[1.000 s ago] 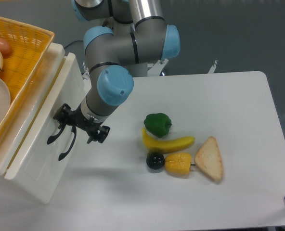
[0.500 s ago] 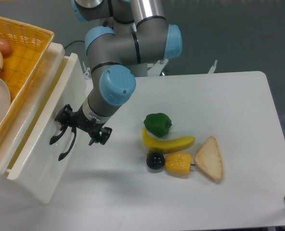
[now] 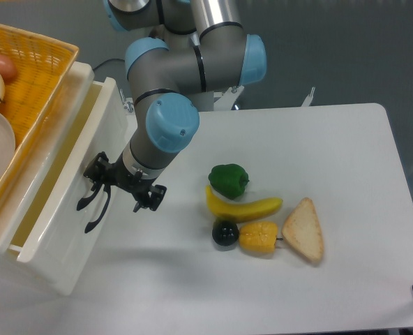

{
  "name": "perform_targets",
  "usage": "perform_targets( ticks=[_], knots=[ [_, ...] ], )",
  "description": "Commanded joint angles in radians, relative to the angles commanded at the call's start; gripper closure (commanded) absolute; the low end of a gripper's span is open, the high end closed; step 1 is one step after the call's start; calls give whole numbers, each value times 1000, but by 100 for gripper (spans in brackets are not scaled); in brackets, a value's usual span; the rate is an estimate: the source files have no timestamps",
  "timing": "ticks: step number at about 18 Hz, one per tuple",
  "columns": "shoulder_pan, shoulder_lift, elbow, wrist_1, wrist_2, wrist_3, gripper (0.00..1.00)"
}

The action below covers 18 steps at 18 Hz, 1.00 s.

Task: Slide the top white drawer open
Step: 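Pull the handle away from the cabinet, sliding the drawer out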

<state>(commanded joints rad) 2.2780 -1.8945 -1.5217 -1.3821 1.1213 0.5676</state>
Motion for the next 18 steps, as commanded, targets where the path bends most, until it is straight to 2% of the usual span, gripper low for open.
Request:
perform_targets(
  ticks=[18],
  knots=[
    [32,-12,23,0,3,69,0]
  ],
)
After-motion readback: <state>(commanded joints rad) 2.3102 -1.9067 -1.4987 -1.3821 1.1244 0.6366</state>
